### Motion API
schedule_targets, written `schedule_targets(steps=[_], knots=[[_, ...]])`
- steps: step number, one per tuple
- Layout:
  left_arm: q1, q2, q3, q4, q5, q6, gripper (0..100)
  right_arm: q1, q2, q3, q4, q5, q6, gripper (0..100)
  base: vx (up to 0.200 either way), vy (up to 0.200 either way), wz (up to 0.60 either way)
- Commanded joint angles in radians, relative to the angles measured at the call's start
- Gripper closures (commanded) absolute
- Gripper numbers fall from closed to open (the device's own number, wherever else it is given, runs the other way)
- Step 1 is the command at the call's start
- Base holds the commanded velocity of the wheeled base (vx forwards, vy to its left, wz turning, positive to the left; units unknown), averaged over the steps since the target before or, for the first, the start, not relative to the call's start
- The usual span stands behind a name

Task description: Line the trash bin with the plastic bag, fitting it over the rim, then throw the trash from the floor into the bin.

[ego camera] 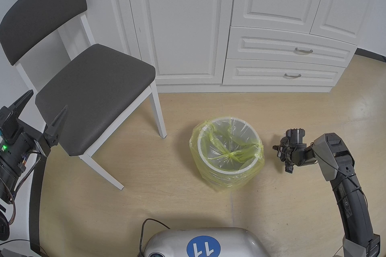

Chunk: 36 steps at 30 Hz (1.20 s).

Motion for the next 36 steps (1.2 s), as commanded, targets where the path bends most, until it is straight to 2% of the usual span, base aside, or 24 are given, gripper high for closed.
schedule_targets(steps=[1,5,7,8,12,16,18,22,24,25,27,28,29,30,31,36], knots=[[0.0,-0.018,0.0,-0.008,-0.001,0.002,0,-0.001,-0.112,0.0,-0.109,-0.077,0.058,100,0.0,0.0,0.0],[0.0,-0.032,0.001,-0.029,0.0,0.003,0,0.019,-0.234,0.0,-0.306,-0.26,0.04,100,0.0,0.0,0.0],[0.0,-0.032,0.001,-0.029,0.0,0.003,0,0.019,-0.234,0.0,-0.306,-0.26,0.04,100,0.0,0.0,0.0],[0.0,-0.043,0.0,-0.031,0.0,0.003,0,0.024,-0.339,0.034,-0.462,-0.33,-0.068,100,0.0,0.0,0.0],[0.0,-0.06,0.0,-0.031,0.0,0.002,0,0.048,-0.48,0.212,-0.712,-0.339,-0.19,100,0.0,0.0,0.0],[0.0,-0.064,0.001,-0.031,-0.001,0.003,0,0.122,-0.625,0.463,-0.892,-0.329,-0.27,100,0.0,0.0,0.0],[0.0,-0.064,0.001,-0.031,-0.001,0.003,0,0.206,-0.716,0.637,-0.972,-0.312,-0.276,100,0.0,0.0,0.0],[0.0,-0.067,0.001,-0.031,-0.001,0.003,0,0.352,-0.843,0.922,-1.045,-0.207,-0.275,100,0.0,0.0,0.0],[0.0,-0.069,0.001,-0.031,-0.001,0.003,0,0.378,-0.859,0.968,-1.051,-0.186,-0.273,100,0.0,0.0,0.0],[0.0,-0.069,0.001,-0.031,-0.001,0.003,0,0.453,-0.891,1.075,-1.064,-0.145,-0.266,100,0.0,0.0,0.0],[0.0,-0.069,0.001,-0.031,0.0,0.003,0,0.482,-0.895,1.104,-1.068,-0.134,-0.253,100,0.0,0.0,0.0],[0.0,-0.067,0.001,-0.031,-0.001,0.003,0,0.551,-0.888,1.146,-1.07,-0.129,-0.209,100,0.0,0.0,0.0],[0.0,-0.067,0.001,-0.031,-0.001,0.003,0,0.551,-0.888,1.146,-1.07,-0.129,-0.209,100,0.0,0.0,0.0],[-0.002,-0.067,0.0,-0.031,-0.001,0.003,0,0.609,-0.857,1.155,-1.07,-0.123,-0.149,100,0.0,0.0,0.0],[-0.002,-0.067,0.0,-0.031,-0.001,0.003,0,0.636,-0.834,1.155,-1.07,-0.111,-0.115,100,0.0,0.0,0.0],[-0.002,-0.067,0.001,-0.031,-0.001,0.003,0,0.703,-0.73,1.141,-1.07,-0.04,-0.005,100,0.0,0.0,0.0]])
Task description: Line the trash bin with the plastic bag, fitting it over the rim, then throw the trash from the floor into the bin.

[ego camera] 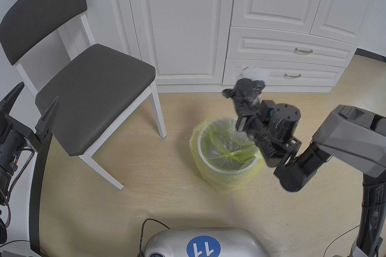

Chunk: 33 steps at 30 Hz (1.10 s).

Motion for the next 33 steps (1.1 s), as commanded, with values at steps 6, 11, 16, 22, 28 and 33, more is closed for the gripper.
schedule_targets(steps=[6,11,16,22,28,33], knots=[[-0.001,-0.002,0.0,0.0,0.0,0.0,0,0.204,0.173,0.01,-0.047,0.087,0.212,100,0.0,0.0,0.0],[-0.004,0.001,0.002,0.0,0.0,0.0,0,0.144,0.313,-0.106,-0.049,0.093,0.221,100,0.0,0.0,0.0],[-0.004,0.012,0.005,0.001,0.0,0.0,0,0.06,0.339,-0.143,-0.044,0.144,0.222,100,0.0,0.0,0.0],[-0.024,0.014,0.011,0.001,0.0,0.0,0,0.005,0.374,-0.172,-0.043,0.172,0.222,100,0.0,0.0,0.0],[-0.039,0.015,0.017,0.001,0.0,0.005,0,-0.031,0.437,-0.203,-0.044,0.195,0.222,100,0.0,0.0,0.0],[-0.039,0.015,0.017,0.001,0.0,0.005,0,-0.031,0.454,-0.188,-0.049,0.209,0.221,100,0.0,0.0,0.0]])
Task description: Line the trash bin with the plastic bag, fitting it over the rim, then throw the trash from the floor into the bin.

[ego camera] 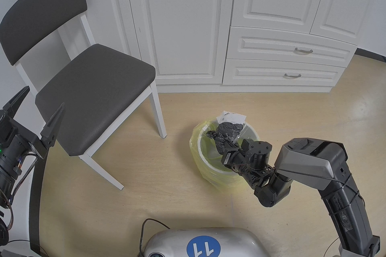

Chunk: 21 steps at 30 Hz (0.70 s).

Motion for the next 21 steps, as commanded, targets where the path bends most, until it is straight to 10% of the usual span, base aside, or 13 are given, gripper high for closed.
schedule_targets(steps=[1,11,12,21], knots=[[-0.002,0.003,0.001,0.0,0.0,0.0,0,-0.004,0.038,0.007,-0.003,0.001,-0.002,100,0.0,0.0,0.0],[-0.002,0.004,0.001,0.0,0.0,0.0,0,-0.004,0.054,0.016,-0.005,0.012,-0.008,100,0.0,0.0,0.0],[-0.002,0.004,0.001,0.0,0.0,0.0,0,-0.004,0.054,0.016,-0.005,0.012,-0.008,0,0.0,0.0,0.0],[-0.002,0.004,0.001,0.0,0.0,0.0,0,-0.004,0.054,0.014,-0.006,0.012,-0.007,0,0.0,0.0,0.0]])
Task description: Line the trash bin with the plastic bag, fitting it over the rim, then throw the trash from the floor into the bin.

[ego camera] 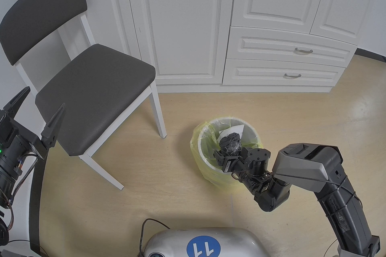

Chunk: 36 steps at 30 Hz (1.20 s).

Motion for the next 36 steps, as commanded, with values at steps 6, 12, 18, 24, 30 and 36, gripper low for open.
schedule_targets(steps=[6,12,18,24,30,36], knots=[[0.0,0.001,0.0,0.0,0.0,0.0,0,-0.001,-0.006,-0.01,-0.002,0.0,0.001,0,0.0,0.0,0.0],[0.0,0.006,0.0,0.0,0.0,0.0,0,0.003,-0.068,0.027,-0.047,-0.003,-0.021,0,0.0,0.0,0.0],[0.0,0.007,0.001,0.0,0.0,0.0,0,0.019,-0.167,0.141,-0.065,-0.005,-0.159,0,0.0,0.0,0.0],[0.0,0.014,0.001,0.0,0.0,0.0,0,0.039,-0.189,0.182,-0.093,-0.014,-0.256,0,0.0,0.0,0.0],[0.0,0.012,0.0,0.0,0.0,0.0,0,0.043,-0.187,0.178,-0.084,-0.016,-0.26,0,0.0,0.0,0.0],[0.0,0.014,0.0,0.0,0.0,0.0,0,0.039,-0.246,0.194,-0.064,-0.016,-0.26,0,0.0,0.0,0.0]])
